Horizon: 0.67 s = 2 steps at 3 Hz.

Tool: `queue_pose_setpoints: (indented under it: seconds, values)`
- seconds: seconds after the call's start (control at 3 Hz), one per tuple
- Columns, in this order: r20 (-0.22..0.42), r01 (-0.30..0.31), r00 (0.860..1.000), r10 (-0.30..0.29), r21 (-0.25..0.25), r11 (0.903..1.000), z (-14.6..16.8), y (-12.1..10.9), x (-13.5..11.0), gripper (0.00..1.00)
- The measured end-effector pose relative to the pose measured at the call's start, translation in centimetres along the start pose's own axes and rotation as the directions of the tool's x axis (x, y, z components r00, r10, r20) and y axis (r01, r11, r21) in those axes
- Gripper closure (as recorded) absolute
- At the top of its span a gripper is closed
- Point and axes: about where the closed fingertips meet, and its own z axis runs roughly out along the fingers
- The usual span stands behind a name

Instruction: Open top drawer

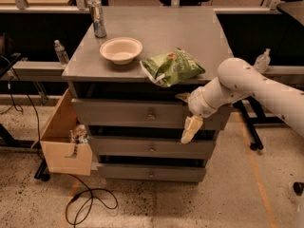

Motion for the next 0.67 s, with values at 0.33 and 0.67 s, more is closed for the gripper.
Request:
queue_pose_setpoints:
  seconds: [0.33, 0.67]
  values:
    - [-0.021, -0.013, 1.000, 0.014, 0.045, 0.9989, 0.55, -0.63, 0.44, 0.00]
    - [-0.058, -0.013, 0.998, 0.018, 0.102, 0.9947, 1.23, -1.47, 0.50, 0.00]
